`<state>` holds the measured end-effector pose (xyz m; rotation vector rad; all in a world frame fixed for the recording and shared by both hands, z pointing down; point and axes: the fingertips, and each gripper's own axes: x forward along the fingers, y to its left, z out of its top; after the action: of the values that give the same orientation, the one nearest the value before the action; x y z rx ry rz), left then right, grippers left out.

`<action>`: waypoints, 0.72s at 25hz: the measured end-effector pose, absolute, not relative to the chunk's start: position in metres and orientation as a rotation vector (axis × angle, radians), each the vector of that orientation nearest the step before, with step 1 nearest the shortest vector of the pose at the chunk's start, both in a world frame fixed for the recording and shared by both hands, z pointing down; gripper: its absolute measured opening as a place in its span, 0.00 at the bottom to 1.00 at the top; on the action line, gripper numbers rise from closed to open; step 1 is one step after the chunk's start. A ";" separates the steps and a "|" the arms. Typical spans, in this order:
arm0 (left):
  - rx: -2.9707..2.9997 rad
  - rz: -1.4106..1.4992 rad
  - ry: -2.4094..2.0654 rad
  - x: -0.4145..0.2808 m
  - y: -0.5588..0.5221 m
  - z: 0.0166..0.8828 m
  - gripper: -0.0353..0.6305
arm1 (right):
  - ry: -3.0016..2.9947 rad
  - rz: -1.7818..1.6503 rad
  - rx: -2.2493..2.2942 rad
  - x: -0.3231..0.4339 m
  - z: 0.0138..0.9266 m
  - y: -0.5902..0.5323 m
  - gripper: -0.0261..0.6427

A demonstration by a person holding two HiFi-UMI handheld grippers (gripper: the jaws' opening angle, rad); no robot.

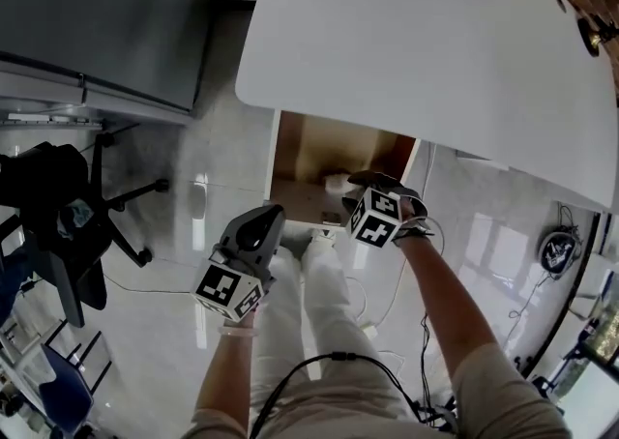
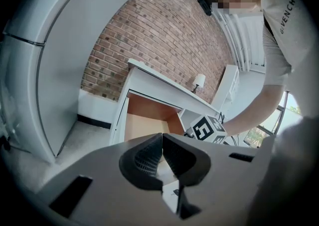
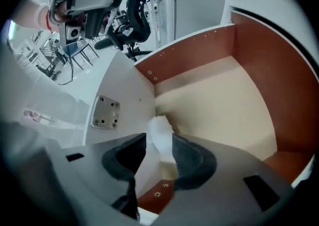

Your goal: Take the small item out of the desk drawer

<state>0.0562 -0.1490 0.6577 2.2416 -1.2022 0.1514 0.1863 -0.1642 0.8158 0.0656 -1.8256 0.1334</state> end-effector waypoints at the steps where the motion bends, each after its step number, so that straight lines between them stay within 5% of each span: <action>1: 2.240 0.149 -1.205 0.056 -0.149 0.659 0.06 | -1.813 0.117 0.043 0.187 0.820 -0.165 0.29; 18: 2.200 0.103 -1.243 0.045 -0.148 0.675 0.06 | -1.734 0.041 -0.128 0.182 0.868 -0.167 0.33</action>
<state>0.0446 -0.1478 0.6751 2.1999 -1.2428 0.1026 0.1824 -0.1674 0.8679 -0.1284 -1.7343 0.0407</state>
